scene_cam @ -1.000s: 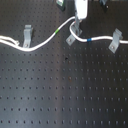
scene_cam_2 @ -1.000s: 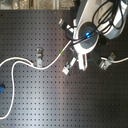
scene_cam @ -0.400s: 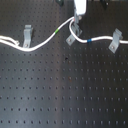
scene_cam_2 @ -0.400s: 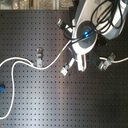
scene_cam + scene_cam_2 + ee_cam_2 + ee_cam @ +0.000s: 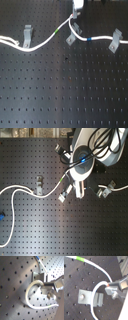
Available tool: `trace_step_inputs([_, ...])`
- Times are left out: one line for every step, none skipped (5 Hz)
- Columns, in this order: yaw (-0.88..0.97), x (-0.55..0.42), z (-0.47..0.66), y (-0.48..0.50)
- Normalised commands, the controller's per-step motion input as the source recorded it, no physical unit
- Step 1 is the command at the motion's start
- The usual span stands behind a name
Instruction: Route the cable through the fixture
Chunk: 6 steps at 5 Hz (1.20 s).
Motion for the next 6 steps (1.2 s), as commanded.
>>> trace_step_inputs([0.0,0.009,-0.61,0.009])
trace_step_inputs([0.0,-0.042,-0.12,-0.003])
trace_step_inputs([0.0,-0.336,0.08,0.22])
trace_step_inputs([-0.08,-0.273,0.0,0.304])
trace_step_inputs([0.0,-0.099,0.0,0.081])
trace_step_inputs([0.0,0.0,0.01,0.0])
